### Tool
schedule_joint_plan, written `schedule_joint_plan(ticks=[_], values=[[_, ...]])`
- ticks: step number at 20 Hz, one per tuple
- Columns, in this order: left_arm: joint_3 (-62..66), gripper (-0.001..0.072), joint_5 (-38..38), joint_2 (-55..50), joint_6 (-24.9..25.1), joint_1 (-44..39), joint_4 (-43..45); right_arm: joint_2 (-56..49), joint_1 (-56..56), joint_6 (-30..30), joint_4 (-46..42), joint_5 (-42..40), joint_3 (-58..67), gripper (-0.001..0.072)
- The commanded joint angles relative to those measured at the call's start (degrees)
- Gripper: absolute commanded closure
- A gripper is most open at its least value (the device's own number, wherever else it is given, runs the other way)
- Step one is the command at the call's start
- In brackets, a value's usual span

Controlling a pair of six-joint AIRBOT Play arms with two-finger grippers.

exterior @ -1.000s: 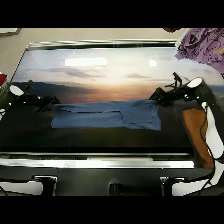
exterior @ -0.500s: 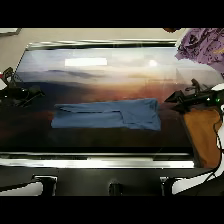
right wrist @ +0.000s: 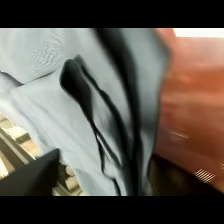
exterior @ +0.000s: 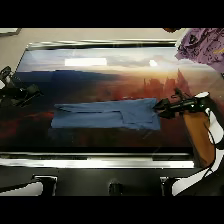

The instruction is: Fold the clothes and pants, and hang the long-sleeved shirts on hangers.

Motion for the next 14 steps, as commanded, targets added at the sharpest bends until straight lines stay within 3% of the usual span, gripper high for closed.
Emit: schedule_joint_plan(ticks=[1, 2, 4, 5, 6, 8, 9, 10, 14], values=[[0.0, 0.0032, 0.1, 0.0, 0.0, 0.0, -0.9, -0.3, 4.2, -0.6, -0.4, -2.3, -0.4, 0.0292], [0.0, 0.0032, 0.3, 0.0, 0.0, 0.0, -1.6, -0.2, 5.2, -0.6, -0.5, -2.7, -0.4, 0.0455], [0.0, 0.0033, 1.2, 0.0, 0.0, -0.1, -4.5, 1.0, 5.9, 0.7, -0.4, -3.3, -0.4, 0.0689], [0.0, 0.0037, 2.3, 0.0, -0.1, -0.4, -6.1, 2.3, 5.9, 1.8, -0.7, -3.4, -0.3, 0.0691], [0.0, 0.0093, 3.3, -0.2, -0.1, -1.3, -7.3, 4.0, 5.8, 3.7, -2.1, -3.4, 0.0, 0.0692], [0.0, 0.0473, 4.7, -1.4, 0.0, -4.3, -10.7, 8.5, 5.8, 8.5, -6.8, -3.2, 1.0, 0.0692], [0.0, 0.0618, 5.2, -2.6, 0.0, -6.5, -13.2, 11.0, 5.8, 10.9, -9.4, -3.0, 1.6, 0.0692], [0.0, 0.0689, 5.9, -4.3, 0.0, -9.1, -16.1, 13.7, 5.8, 12.9, -12.6, -2.6, 2.3, 0.0692], [0.0, 0.0692, 12.5, -12.3, 0.0, -22.3, -27.8, 22.3, 5.8, 20.2, -24.6, -0.5, 5.5, 0.0692]])
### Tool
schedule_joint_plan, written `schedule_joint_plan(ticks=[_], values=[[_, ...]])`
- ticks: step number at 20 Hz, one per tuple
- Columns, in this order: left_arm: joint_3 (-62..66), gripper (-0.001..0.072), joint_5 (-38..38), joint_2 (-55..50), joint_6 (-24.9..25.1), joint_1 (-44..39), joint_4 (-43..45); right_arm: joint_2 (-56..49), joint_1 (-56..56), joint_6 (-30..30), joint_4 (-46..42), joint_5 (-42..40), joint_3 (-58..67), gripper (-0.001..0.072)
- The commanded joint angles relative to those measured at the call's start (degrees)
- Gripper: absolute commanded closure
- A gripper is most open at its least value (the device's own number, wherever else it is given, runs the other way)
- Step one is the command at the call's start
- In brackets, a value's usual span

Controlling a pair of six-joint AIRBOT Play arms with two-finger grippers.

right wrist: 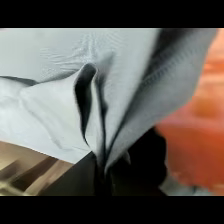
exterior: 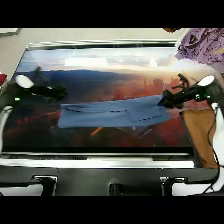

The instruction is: Fold the clothes and pants, and hang the long-sleeved shirts on hangers.

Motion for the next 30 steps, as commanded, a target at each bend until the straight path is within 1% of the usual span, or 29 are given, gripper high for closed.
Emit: schedule_joint_plan(ticks=[1, 3, 5, 10, 13, 16, 18, 20, 22, 24, 26, 28, 30], values=[[0.1, 0.0693, 7.5, -6.7, 0.0, -11.5, -12.4, 6.8, 0.1, 7.3, -11.5, 2.9, 3.1, 0.0692], [0.4, 0.0693, 13.0, -10.4, 0.0, -18.1, -18.9, 8.5, 0.1, 9.2, -15.3, 6.1, 5.6, 0.0692], [3.1, 0.0693, 16.3, -14.7, 0.0, -23.9, -24.3, 10.0, 0.1, 10.3, -17.7, 7.6, 7.8, 0.0692], [18.1, 0.0693, 17.0, -27.3, -0.5, -35.0, -33.7, 10.6, 0.1, 11.9, -20.4, 12.0, 16.0, 0.0692], [27.8, 0.0693, 17.1, -34.9, -6.1, -39.5, -34.4, 10.6, 0.1, 12.5, -20.3, 13.7, 20.3, 0.0692], [37.0, 0.0694, 19.5, -41.9, -12.1, -42.9, -34.4, 10.6, 0.1, 12.9, -20.4, 17.0, 23.3, 0.0692], [40.2, 0.0694, 21.7, -44.5, -15.5, -44.4, -34.5, 10.6, 0.1, 12.9, -20.4, 18.9, 24.8, 0.0692], [40.0, 0.0694, 24.5, -45.1, -16.9, -45.3, -34.6, 10.6, 0.1, 12.9, -20.4, 19.4, 26.1, 0.0692], [40.0, 0.0694, 25.2, -45.3, -16.9, -45.4, -34.6, 10.7, 0.1, 12.9, -20.4, 19.1, 26.7, 0.0692], [40.0, 0.0695, 23.8, -44.7, -16.6, -44.3, -34.5, 10.6, 0.1, 12.8, -21.3, 18.9, 26.6, 0.0692], [40.0, 0.0696, 18.9, -42.8, -15.5, -41.6, -32.8, 10.6, 0.1, 12.9, -22.1, 18.8, 26.6, 0.0692], [40.0, 0.0696, 12.1, -38.8, -15.9, -37.8, -24.7, 10.6, 0.1, 14.8, -20.5, 18.7, 26.6, 0.0692], [40.0, 0.0696, 3.6, -33.2, -16.5, -33.2, -14.1, 10.6, 0.2, 17.3, -15.7, 18.4, 26.6, 0.0692]])
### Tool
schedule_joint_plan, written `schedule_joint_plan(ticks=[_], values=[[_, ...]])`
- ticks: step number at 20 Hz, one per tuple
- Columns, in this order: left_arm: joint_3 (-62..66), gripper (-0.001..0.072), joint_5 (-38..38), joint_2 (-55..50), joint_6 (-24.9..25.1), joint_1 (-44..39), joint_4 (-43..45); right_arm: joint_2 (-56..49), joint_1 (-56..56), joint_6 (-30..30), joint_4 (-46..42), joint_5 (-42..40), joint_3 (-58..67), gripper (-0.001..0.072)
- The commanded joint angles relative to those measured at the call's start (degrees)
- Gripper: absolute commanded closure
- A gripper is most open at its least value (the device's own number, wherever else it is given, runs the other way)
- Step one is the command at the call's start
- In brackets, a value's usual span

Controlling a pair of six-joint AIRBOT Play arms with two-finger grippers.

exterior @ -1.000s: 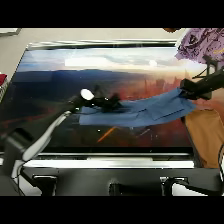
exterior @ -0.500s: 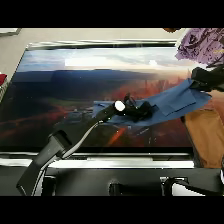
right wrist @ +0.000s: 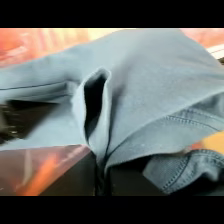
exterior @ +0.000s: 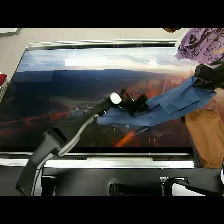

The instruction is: Fold the clothes and pants, and hang the long-sleeved shirts on hangers.

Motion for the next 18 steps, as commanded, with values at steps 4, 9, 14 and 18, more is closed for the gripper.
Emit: schedule_joint_plan(ticks=[4, 9, 14, 18], values=[[0.2, 0.0694, -29.2, 18.8, 0.2, 15.0, 32.9, 0.0, 7.3, 8.9, 5.6, -2.2, 0.1, 0.0692], [0.2, 0.0693, -40.9, 32.1, 7.1, 27.7, 42.1, -2.9, 23.8, 19.1, 1.0, -6.1, 0.1, 0.0692], [0.2, 0.0692, -42.2, 39.0, 9.6, 37.0, 42.1, -10.4, 36.7, 28.0, -0.4, -11.7, 0.1, 0.0692], [0.1, 0.0692, -44.2, 40.2, 10.9, 40.8, 42.1, -15.7, 43.0, 32.0, -0.4, -17.7, 0.1, 0.0692]])
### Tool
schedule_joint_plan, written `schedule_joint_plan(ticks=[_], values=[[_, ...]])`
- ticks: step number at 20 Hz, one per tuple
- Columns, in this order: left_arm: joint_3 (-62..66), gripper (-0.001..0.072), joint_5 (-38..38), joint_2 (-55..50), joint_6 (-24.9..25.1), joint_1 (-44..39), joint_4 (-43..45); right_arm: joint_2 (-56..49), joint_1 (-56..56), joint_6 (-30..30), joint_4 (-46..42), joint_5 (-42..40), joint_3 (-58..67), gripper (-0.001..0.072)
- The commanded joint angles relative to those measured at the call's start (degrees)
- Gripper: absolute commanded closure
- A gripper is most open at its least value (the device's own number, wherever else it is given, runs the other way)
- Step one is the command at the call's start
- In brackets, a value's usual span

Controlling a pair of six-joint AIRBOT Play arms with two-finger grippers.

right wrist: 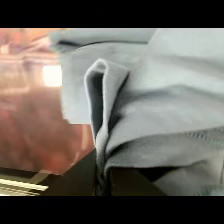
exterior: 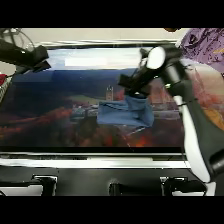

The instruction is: Fold the clothes and pants, and hang the long-sleeved shirts on hangers.

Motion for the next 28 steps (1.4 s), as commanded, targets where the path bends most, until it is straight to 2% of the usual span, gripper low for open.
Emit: schedule_joint_plan(ticks=[1, 6, 9, 10, 11, 12, 13, 16, 19, 22, 24, 27, 28], values=[[-0.3, 0.0692, -2.1, 1.6, 1.7, 3.8, 0.9, -4.9, 5.9, 4.8, -0.3, -6.1, 0.0, 0.0692], [-3.2, 0.0692, -2.2, 1.6, 2.7, 4.9, 0.9, -10.0, 7.6, 6.1, 1.5, -9.2, 0.0, 0.069], [-4.0, 0.0692, -2.1, 1.5, 2.7, 4.8, 0.9, -10.8, 7.6, 4.4, 4.8, -9.4, 0.0, 0.0575], [-4.0, 0.0692, -2.0, 1.4, 2.7, 4.8, 0.9, -10.6, 7.6, 3.0, 7.0, -9.8, 0.0, 0.0562], [-4.0, 0.0692, -1.7, 1.4, 2.7, 4.8, 0.9, -10.3, 7.6, 1.4, 8.9, -10.1, 0.0, 0.0446], [-4.0, 0.0692, -1.5, 1.4, 2.6, 4.8, 0.9, -9.6, 7.6, -0.8, 10.4, -10.4, 0.0, 0.0268], [-4.0, 0.0692, -1.4, 1.4, 2.6, 4.8, 0.9, -8.6, 7.6, -2.2, 11.1, -10.4, 0.0, 0.0201], [-4.0, 0.0692, -1.4, 1.4, 2.6, 4.8, 0.9, -3.5, 5.2, -3.1, 11.1, -10.2, 0.1, 0.0189], [-4.0, 0.0692, -1.4, 1.4, 2.6, 4.8, 0.9, 3.9, -3.2, -6.1, 11.1, -9.3, 0.1, 0.0188], [-4.0, 0.0692, -1.4, 1.4, 2.6, 4.8, 0.9, 9.8, -18.0, -15.7, 11.2, -3.3, 0.0, 0.015], [-4.0, 0.0692, -1.4, 1.4, 2.6, 4.9, 0.9, 10.2, -30.3, -24.2, 13.4, 2.7, -0.3, 0.0093], [-4.0, 0.0691, -0.9, 1.4, 2.6, 4.9, 0.9, 7.7, -46.5, -35.8, 26.7, 6.0, -6.5, 0.0093], [-4.0, 0.0692, -0.5, 1.4, 2.7, 4.9, 0.9, 6.5, -50.2, -37.9, 31.5, 5.2, -10.3, 0.0093]])
